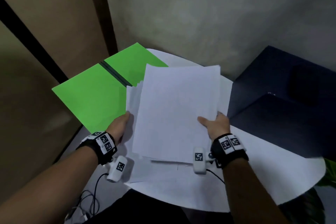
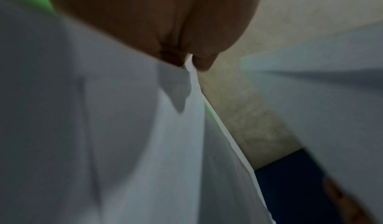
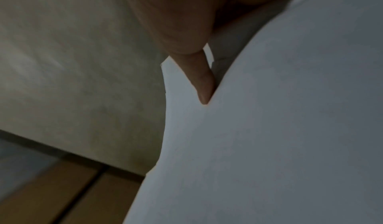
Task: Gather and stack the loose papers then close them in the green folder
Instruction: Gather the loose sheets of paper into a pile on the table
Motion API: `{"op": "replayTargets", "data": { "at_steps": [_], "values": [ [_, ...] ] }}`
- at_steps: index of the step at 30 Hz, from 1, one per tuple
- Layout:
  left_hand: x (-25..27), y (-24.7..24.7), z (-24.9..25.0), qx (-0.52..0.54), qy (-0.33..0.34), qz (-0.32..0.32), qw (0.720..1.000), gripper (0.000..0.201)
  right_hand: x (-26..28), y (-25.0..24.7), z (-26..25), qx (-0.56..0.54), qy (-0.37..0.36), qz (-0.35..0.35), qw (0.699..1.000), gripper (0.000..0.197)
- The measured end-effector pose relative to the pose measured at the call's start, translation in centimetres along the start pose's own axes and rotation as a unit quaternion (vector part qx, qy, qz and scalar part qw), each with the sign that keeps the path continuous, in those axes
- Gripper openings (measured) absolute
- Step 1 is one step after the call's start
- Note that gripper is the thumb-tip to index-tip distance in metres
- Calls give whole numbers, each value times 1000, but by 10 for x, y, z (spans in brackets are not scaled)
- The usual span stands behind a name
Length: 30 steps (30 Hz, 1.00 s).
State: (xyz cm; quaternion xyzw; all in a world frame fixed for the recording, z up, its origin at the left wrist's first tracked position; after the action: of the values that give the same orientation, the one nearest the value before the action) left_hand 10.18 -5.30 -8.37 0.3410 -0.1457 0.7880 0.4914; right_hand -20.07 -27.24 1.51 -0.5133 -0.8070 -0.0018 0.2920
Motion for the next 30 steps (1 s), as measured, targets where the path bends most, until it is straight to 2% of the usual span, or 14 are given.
{"op": "replayTargets", "data": {
  "at_steps": [2,4,5,8,9,11,12,14,17,20,22,24,27,30],
  "values": [
    [0,0,-5,88,-25,-4,996,68,-8,35,30,62,48,-22,997,58],
    [-4,1,-5,88,-36,-10,995,74,-9,66,53,143,86,-37,985,62],
    [-5,-2,-3,29,-34,-1,999,77,-7,83,56,194,87,-55,976,59],
    [-12,-7,11,-163,13,41,986,52,-4,117,55,312,43,-110,943,48],
    [-10,-7,13,-193,21,57,979,48,-4,112,57,332,46,-102,937,47],
    [-4,-8,17,-231,40,73,969,44,-4,79,72,346,98,-44,932,52],
    [-2,-10,19,-247,46,80,965,43,-2,58,83,350,136,-8,927,58],
    [4,-15,25,-244,68,93,963,42,4,34,101,366,185,16,912,75],
    [14,-31,30,-196,93,95,971,43,4,40,105,386,166,-4,908,97],
    [22,-55,30,-158,100,102,977,43,6,56,100,405,156,-7,901,107],
    [24,-64,30,-125,103,101,982,42,7,65,98,395,157,-10,905,105],
    [25,-64,31,-111,104,96,984,42,6,70,98,351,159,-23,922,98],
    [25,-59,29,-91,99,86,987,43,6,65,97,261,164,-20,951,77],
    [26,-52,25,-84,89,76,990,41,10,60,98,264,171,-31,949,63]
  ]
}}
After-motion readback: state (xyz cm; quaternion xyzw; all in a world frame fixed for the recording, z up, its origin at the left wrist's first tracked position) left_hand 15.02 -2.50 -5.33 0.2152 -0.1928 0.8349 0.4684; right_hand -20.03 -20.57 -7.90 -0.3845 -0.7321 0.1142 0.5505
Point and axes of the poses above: each hand's wrist, its own x-axis away from the middle knuckle, its own y-axis out of the palm, z = x × y, the point moved 10 cm from there along -x, towards the middle knuckle, and after that the axes turned 14 degrees about -z, right-handed, at the moved point
